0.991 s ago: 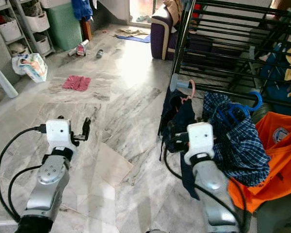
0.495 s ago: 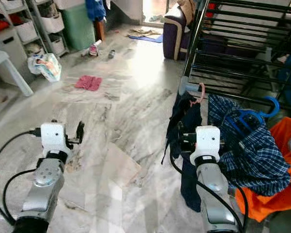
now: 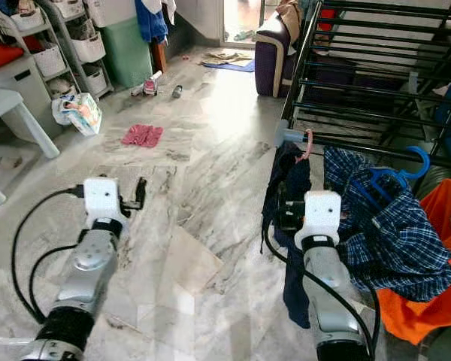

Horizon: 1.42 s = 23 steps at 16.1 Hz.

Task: Hang hanger

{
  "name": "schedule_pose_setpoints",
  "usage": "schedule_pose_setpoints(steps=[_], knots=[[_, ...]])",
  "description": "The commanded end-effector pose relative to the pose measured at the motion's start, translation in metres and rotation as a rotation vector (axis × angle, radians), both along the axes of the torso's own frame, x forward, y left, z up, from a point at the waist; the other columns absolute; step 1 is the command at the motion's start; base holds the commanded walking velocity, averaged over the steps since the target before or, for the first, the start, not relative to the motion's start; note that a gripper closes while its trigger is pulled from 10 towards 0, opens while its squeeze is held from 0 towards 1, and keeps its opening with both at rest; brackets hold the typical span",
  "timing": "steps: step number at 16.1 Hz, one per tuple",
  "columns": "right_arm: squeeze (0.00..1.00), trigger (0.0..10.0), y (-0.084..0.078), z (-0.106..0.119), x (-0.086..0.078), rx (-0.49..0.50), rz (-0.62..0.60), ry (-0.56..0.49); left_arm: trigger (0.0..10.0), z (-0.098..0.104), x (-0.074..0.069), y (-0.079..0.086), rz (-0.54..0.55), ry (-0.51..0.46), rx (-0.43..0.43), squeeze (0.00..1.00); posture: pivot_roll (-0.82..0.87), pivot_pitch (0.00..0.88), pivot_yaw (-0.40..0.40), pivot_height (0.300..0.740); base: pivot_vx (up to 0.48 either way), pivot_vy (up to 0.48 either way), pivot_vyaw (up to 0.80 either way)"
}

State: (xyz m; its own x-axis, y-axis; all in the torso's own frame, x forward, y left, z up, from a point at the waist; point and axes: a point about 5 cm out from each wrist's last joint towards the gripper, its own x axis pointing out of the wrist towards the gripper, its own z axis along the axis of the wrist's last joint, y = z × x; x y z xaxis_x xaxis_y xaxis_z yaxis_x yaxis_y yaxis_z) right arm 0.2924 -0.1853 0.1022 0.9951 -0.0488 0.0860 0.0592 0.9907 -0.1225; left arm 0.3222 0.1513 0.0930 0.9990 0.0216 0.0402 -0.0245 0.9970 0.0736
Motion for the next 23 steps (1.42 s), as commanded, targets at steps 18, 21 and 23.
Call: schedule_pose_setpoints(steps=[18,21,23], knots=[[0.00,10.0,-0.010,0.007,-0.045,0.043,-0.009,-0.022,10.0,-0.004,-0.048,0.009,-0.010,-0.039,0.019,0.00,-0.09,0.000,0.007,0.740,0.000,0.000,0.00],[0.00,10.0,-0.010,-0.006,-0.063,-0.002,0.003,0.033,10.0,-0.029,-0.071,0.028,0.008,0.054,0.080,0.00,-0.10,0.054,0.006,0.740,0.000,0.000,0.00],[0.00,10.0,-0.014,0.001,-0.065,-0.004,-0.004,0.031,10.0,-0.024,-0.077,0.037,0.002,0.069,0.092,0.00,-0.10,0.054,0.004,0.740,0.000,0.000,0.00]])
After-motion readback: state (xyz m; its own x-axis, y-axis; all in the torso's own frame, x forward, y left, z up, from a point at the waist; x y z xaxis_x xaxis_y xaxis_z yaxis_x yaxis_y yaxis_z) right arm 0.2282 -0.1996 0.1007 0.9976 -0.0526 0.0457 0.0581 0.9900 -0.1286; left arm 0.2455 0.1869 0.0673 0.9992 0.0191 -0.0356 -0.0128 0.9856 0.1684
